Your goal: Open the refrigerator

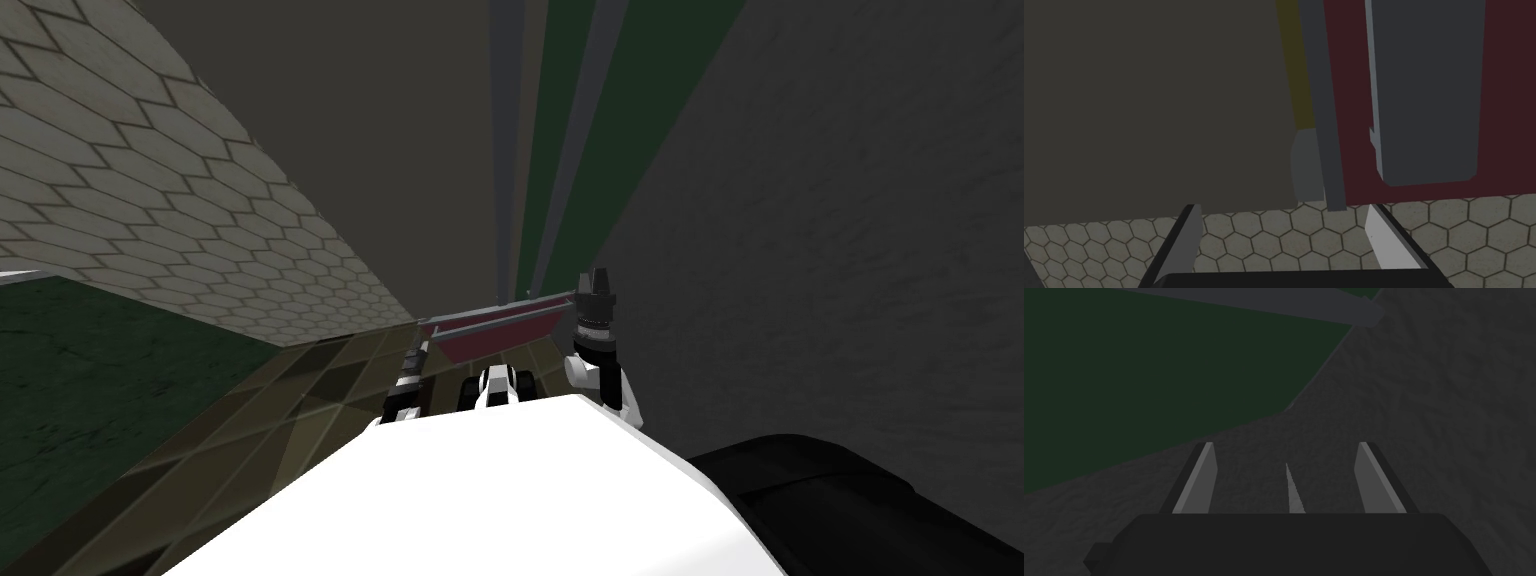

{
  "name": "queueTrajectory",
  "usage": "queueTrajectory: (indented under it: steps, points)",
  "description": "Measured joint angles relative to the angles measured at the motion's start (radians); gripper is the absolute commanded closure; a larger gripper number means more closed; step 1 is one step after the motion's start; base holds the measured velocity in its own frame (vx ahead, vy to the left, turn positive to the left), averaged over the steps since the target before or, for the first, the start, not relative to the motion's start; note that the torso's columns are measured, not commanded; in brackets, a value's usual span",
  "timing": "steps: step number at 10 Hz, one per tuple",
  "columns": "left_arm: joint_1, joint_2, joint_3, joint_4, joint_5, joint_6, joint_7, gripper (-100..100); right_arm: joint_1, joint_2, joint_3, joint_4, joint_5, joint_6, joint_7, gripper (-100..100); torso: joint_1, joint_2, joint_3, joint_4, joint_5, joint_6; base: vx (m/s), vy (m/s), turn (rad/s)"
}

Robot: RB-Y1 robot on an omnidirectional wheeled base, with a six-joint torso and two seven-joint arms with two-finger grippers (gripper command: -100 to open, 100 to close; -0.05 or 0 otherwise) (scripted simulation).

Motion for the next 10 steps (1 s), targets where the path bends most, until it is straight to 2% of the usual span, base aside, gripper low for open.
queueTrajectory:
  steps: [6, 9, 10]
  points:
    - [-0.036, -0.027, 0.014, 0.162, 0.001, -0.056, -0.005, -100, 0.000, 0.000, 0.000, 0.000, 0.000, 0.000, 0.000, 0, 0.000, -0.003, -0.001, -0.001, 0.001, 0.001, 0.061, -0.009, 0.023]
    - [-0.062, -0.065, 0.026, 0.277, 0.003, -0.104, -0.008, -100, 0.000, 0.000, 0.000, 0.000, 0.000, 0.000, 0.000, 0, 0.002, -0.011, -0.005, -0.003, 0.004, 0.005, 0.071, -0.018, 0.006]
    - [-0.062, -0.091, 0.025, 0.296, 0.001, -0.107, -0.008, -100, 0.000, 0.000, 0.000, 0.000, 0.000, 0.000, 0.000, 0, 0.001, -0.008, -0.004, -0.002, 0.002, 0.002, 0.079, -0.021, 0.002]
